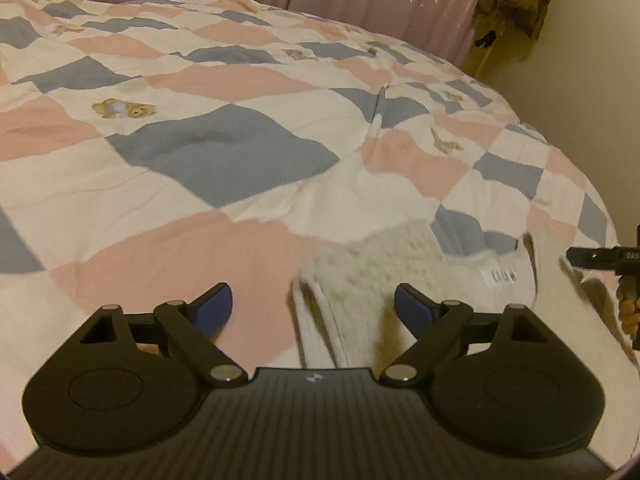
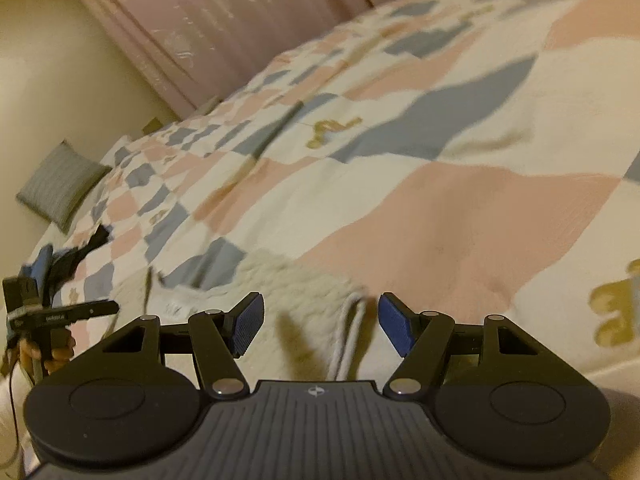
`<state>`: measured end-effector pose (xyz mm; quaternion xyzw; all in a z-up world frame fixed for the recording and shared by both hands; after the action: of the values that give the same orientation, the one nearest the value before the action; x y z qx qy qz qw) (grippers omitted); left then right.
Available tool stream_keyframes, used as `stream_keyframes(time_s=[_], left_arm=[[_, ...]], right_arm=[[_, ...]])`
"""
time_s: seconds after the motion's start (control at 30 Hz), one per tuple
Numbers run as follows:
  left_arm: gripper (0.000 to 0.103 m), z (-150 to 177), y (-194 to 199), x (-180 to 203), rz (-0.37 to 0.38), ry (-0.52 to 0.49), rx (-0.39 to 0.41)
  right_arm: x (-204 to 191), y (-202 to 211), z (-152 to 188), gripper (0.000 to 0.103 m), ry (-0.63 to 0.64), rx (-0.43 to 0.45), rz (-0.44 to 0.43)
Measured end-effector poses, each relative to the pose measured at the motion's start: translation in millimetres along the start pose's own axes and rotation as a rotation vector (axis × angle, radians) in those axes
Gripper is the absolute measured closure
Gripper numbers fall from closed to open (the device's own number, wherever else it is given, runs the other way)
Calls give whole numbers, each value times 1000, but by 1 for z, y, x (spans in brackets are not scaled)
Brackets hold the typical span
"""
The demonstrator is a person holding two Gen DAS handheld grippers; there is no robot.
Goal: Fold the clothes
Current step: 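Grasp the vest front edge with the left gripper while the right gripper grasps the hem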
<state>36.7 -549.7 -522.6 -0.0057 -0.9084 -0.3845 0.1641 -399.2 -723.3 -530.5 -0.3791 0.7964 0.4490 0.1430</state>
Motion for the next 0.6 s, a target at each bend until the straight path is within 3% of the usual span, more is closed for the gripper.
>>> stream_keyframes(time_s=[0.07,0.1,0.17,0.23,0.3,0.47,0.6], left_arm=[[15,-4,-8,-2,16,10,5],[16,-5,-13,-3,24,14,8],[25,-8,-16,3,50,25,18],[73,-9,-10,11,67,1,32],[88,-10,-1,20,84,-30,43],[90,-4,77,50,166,-129,126],[90,32,159,84,205,-251,180]], right_arm=[[3,-6,0,43,-21,5,-24],[3,-8,0,63,-26,4,-41],[-2,-8,3,86,-4,-5,-61],[-11,0,3,90,45,16,-49],[-23,18,1,92,87,61,-51],[-76,100,12,92,216,191,-129],[-123,175,57,92,365,247,-152]])
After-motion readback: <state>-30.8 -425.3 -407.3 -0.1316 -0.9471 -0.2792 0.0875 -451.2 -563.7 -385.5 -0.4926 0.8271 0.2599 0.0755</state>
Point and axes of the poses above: each gripper's, at about its wrist camera, not at the fingertips, and y roughly against the way its jaws point, x to its right, z to its underside, the point moved 8 cm from there along -y, roughly the way its jaws point
